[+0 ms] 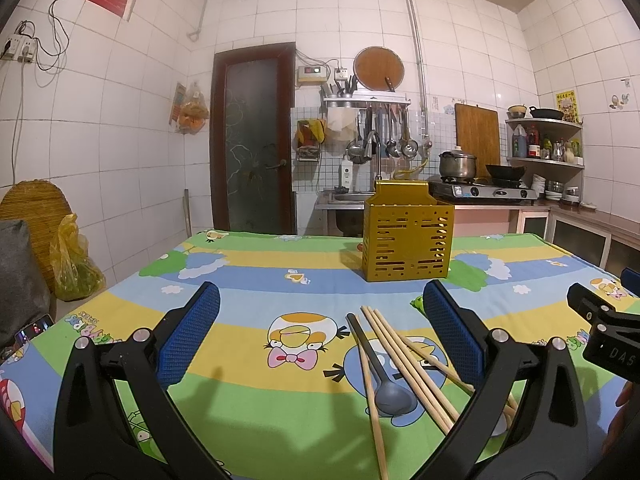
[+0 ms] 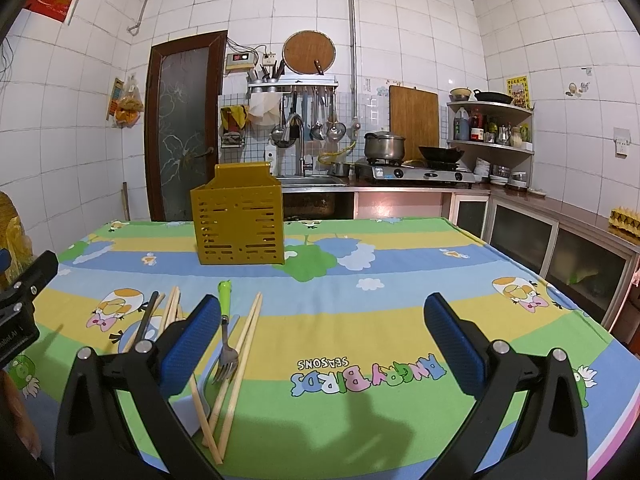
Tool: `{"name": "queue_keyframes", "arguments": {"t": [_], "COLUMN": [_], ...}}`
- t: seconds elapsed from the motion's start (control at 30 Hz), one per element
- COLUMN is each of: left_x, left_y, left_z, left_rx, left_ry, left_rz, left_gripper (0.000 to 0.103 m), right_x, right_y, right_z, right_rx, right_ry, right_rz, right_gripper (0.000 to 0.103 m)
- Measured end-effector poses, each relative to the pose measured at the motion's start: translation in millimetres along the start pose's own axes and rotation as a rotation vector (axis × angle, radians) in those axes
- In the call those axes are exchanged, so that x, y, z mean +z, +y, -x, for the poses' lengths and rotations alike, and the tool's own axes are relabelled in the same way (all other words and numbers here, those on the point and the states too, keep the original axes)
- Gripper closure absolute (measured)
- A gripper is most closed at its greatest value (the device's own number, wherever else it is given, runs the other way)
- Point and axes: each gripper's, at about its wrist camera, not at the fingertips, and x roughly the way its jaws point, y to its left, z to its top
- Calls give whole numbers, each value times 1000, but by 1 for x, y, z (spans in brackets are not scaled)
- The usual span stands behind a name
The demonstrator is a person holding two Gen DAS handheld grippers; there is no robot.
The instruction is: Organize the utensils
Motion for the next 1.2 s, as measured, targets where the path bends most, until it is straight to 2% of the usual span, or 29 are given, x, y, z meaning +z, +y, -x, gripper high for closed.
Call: {"name": "queue_keyframes", "arguments": {"t": [0.33, 0.73, 0.9, 1.1, 1.2], "left_x": [-1, -3, -3, 10, 17], "left_y": [-2, -3, 2, 3, 4], "left_z": [-3, -19, -43, -82, -105], "left_rx": [-4, -35, -39, -7, -42], "left_ry": [15, 113, 235, 362, 439], "left_rz": [-3, -3, 17, -27, -44], "left_gripper": [5, 5, 5, 5, 5], "right_x": [0, 2, 4, 12, 21], "right_y": [0, 8, 12, 15, 19], "right_z": [-5, -16, -31, -66, -85], "right_rx": [-1, -17, 14, 24, 34], "right_ry": [22, 86, 163, 278, 326], "right_rz": [7, 44, 36, 19, 27], "right_gripper": [4, 4, 4, 4, 4]}}
